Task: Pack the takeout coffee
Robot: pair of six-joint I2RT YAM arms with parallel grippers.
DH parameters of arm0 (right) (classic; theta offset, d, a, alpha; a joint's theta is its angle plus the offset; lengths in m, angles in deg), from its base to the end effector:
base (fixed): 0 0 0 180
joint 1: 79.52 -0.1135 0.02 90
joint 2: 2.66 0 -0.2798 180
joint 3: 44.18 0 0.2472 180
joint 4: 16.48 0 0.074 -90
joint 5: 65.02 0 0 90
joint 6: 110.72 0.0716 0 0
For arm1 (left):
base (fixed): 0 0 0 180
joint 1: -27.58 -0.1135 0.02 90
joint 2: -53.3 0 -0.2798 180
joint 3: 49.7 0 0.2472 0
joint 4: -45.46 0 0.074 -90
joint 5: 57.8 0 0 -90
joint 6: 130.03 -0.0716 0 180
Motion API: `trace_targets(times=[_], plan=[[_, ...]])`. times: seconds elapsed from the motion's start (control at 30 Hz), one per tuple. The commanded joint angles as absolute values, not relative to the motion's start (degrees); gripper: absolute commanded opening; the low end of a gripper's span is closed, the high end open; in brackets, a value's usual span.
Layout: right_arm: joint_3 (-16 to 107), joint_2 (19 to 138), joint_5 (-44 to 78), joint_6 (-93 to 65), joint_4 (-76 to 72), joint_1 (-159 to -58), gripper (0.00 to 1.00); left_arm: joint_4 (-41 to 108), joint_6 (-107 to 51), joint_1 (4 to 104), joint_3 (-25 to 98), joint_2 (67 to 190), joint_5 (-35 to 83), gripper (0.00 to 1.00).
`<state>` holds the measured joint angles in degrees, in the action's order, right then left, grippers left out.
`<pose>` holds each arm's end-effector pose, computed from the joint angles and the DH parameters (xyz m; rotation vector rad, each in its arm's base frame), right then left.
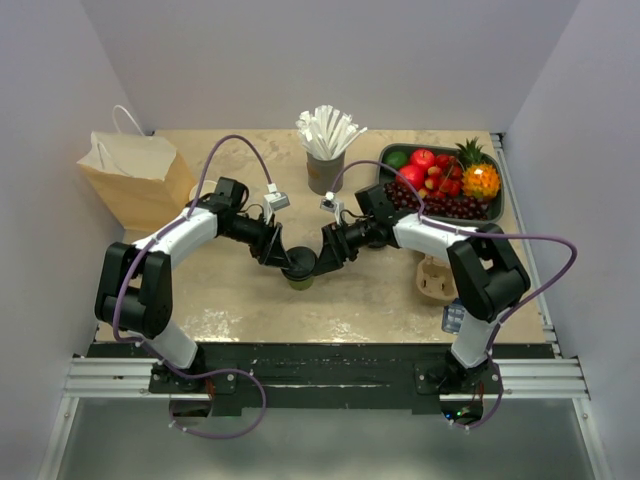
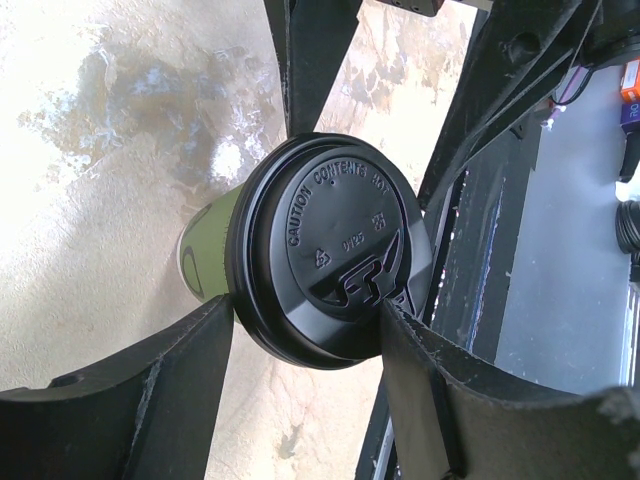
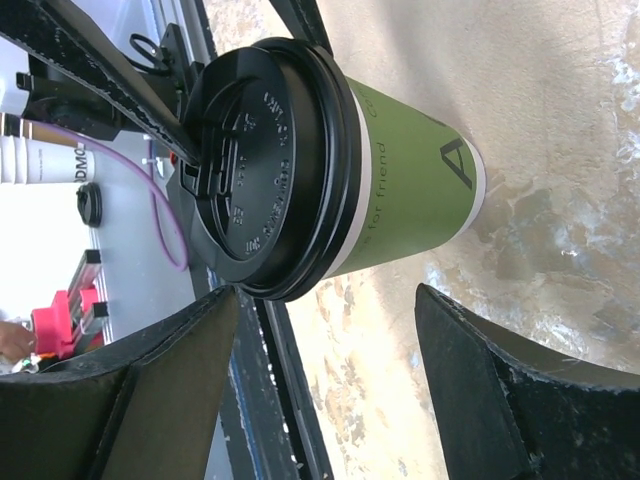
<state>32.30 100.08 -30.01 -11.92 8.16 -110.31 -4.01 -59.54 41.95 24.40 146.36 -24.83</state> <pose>0.2930 0.2428 0.1877 -0.9028 2.2960 1.4798 0.2856 -0.1352 0.2075 0.9494 2.2533 -1.2993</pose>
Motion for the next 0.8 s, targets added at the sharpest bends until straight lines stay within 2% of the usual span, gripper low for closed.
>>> trace_targets(times=[0.0, 0.37, 0.5, 0.77], plan=[[33.32, 100.87, -29.78, -12.37, 8.47, -110.19, 0.75, -2.60, -61.65, 42.34, 23.76, 148.49, -18.86, 0.63], [35.34, 105.01, -30.13, -6.75, 7.06, -109.84, 0.74, -2.08, -61.22, 42.34, 23.32, 148.31, -19.13, 0.63], [38.14, 110.69, -26.54, -6.04, 14.84, -109.05, 0.73, -1.90, -61.13, 42.34, 22.88, 148.22, -19.30, 0.63], [37.62, 116.08, -19.15, -3.67, 19.62, -106.07, 0.73, -1.11, -60.51, 42.34, 22.62, 148.84, -19.13, 0.63]])
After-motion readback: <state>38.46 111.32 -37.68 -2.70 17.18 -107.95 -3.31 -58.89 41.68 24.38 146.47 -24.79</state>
